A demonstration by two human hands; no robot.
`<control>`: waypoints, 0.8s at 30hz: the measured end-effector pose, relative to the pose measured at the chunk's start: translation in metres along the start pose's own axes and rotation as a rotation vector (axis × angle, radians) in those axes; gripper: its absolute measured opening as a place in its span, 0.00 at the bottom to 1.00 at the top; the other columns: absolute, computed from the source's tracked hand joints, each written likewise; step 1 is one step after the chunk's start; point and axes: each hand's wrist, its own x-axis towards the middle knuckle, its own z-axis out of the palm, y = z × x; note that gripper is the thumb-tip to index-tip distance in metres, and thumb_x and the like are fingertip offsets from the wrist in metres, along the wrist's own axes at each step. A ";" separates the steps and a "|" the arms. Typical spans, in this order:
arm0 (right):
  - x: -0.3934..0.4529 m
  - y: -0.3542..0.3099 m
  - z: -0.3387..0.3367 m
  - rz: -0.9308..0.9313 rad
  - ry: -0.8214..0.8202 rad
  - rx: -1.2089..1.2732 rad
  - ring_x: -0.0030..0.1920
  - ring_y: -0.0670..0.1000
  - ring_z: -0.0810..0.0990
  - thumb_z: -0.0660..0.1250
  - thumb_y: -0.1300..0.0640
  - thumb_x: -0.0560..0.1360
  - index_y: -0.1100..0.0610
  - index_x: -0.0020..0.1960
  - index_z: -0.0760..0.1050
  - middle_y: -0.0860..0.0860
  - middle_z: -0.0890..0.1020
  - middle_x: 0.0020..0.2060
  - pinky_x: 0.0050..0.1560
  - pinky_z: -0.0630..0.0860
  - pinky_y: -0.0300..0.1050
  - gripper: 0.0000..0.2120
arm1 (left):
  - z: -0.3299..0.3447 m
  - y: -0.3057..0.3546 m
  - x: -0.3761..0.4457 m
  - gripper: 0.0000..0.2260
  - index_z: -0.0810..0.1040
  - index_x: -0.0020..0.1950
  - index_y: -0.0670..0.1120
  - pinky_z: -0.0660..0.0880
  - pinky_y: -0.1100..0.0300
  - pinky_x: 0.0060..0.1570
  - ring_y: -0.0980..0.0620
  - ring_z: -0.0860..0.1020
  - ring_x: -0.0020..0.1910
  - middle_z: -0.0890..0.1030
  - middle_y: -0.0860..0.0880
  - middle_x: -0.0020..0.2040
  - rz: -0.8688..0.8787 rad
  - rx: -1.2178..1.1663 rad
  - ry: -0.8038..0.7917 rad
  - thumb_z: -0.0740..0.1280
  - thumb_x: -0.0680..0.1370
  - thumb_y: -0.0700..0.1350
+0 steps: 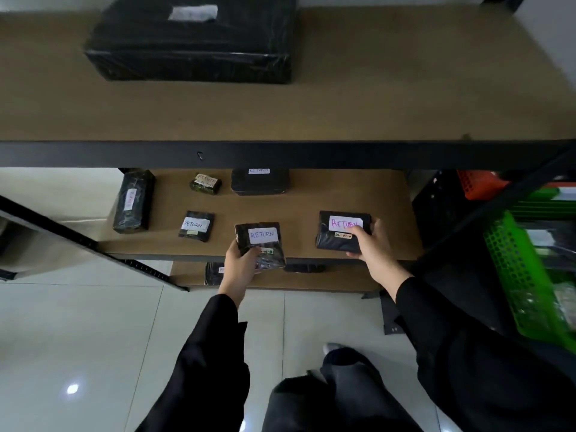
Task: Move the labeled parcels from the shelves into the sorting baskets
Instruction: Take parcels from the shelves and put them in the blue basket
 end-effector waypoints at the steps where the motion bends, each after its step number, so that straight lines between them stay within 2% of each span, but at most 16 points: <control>1: -0.013 -0.007 -0.006 -0.013 0.007 0.029 0.44 0.48 0.80 0.68 0.58 0.75 0.54 0.58 0.66 0.50 0.77 0.49 0.36 0.81 0.46 0.15 | 0.001 0.009 -0.016 0.11 0.74 0.58 0.48 0.80 0.58 0.40 0.49 0.82 0.45 0.82 0.48 0.49 0.015 -0.027 -0.010 0.61 0.79 0.36; 3: -0.038 -0.018 -0.022 -0.044 0.010 0.097 0.44 0.48 0.80 0.67 0.59 0.75 0.53 0.58 0.65 0.49 0.77 0.48 0.34 0.80 0.43 0.14 | 0.003 0.026 -0.046 0.09 0.75 0.56 0.48 0.79 0.59 0.40 0.50 0.82 0.43 0.82 0.49 0.48 0.045 -0.059 -0.022 0.60 0.79 0.37; 6: -0.074 -0.028 -0.052 -0.122 0.018 0.159 0.45 0.46 0.80 0.65 0.60 0.76 0.52 0.60 0.65 0.49 0.77 0.50 0.32 0.79 0.40 0.16 | 0.014 0.046 -0.084 0.09 0.76 0.51 0.51 0.78 0.53 0.47 0.47 0.81 0.47 0.83 0.47 0.49 0.085 -0.078 -0.043 0.61 0.79 0.38; 9: -0.102 -0.034 -0.087 -0.178 0.044 0.219 0.47 0.46 0.81 0.65 0.60 0.76 0.51 0.63 0.65 0.49 0.79 0.52 0.32 0.78 0.39 0.18 | 0.035 0.061 -0.113 0.09 0.76 0.48 0.51 0.77 0.58 0.41 0.48 0.80 0.45 0.82 0.48 0.47 0.115 -0.095 -0.068 0.61 0.78 0.38; 13: -0.126 -0.042 -0.137 -0.242 0.100 0.268 0.48 0.47 0.81 0.66 0.61 0.76 0.51 0.63 0.67 0.49 0.80 0.51 0.32 0.77 0.38 0.18 | 0.074 0.074 -0.148 0.11 0.77 0.47 0.52 0.75 0.51 0.56 0.50 0.80 0.47 0.83 0.51 0.47 0.126 -0.110 -0.147 0.59 0.79 0.37; 15: -0.135 -0.045 -0.166 -0.269 0.133 0.290 0.50 0.49 0.81 0.66 0.61 0.75 0.49 0.60 0.69 0.49 0.81 0.51 0.36 0.79 0.40 0.16 | 0.099 0.077 -0.165 0.11 0.77 0.46 0.52 0.74 0.48 0.59 0.50 0.80 0.49 0.84 0.53 0.45 0.141 -0.102 -0.186 0.59 0.79 0.38; 18: -0.142 -0.046 -0.216 -0.283 0.195 0.290 0.54 0.50 0.81 0.66 0.61 0.76 0.46 0.57 0.70 0.48 0.81 0.52 0.50 0.80 0.50 0.14 | 0.143 0.083 -0.190 0.12 0.79 0.47 0.52 0.74 0.46 0.61 0.49 0.81 0.50 0.85 0.55 0.42 0.164 -0.084 -0.254 0.59 0.79 0.38; 20: -0.144 -0.045 -0.251 -0.293 0.224 0.306 0.54 0.49 0.81 0.66 0.61 0.75 0.44 0.56 0.71 0.48 0.81 0.53 0.52 0.79 0.50 0.14 | 0.176 0.086 -0.206 0.12 0.79 0.49 0.52 0.74 0.45 0.61 0.47 0.81 0.52 0.86 0.53 0.45 0.181 -0.070 -0.298 0.60 0.79 0.38; 24: -0.141 -0.041 -0.328 -0.294 0.283 0.390 0.52 0.48 0.81 0.65 0.63 0.76 0.52 0.63 0.69 0.50 0.81 0.52 0.40 0.79 0.37 0.17 | 0.250 0.089 -0.235 0.12 0.78 0.54 0.50 0.76 0.49 0.51 0.47 0.82 0.50 0.85 0.51 0.48 0.219 -0.040 -0.365 0.59 0.80 0.37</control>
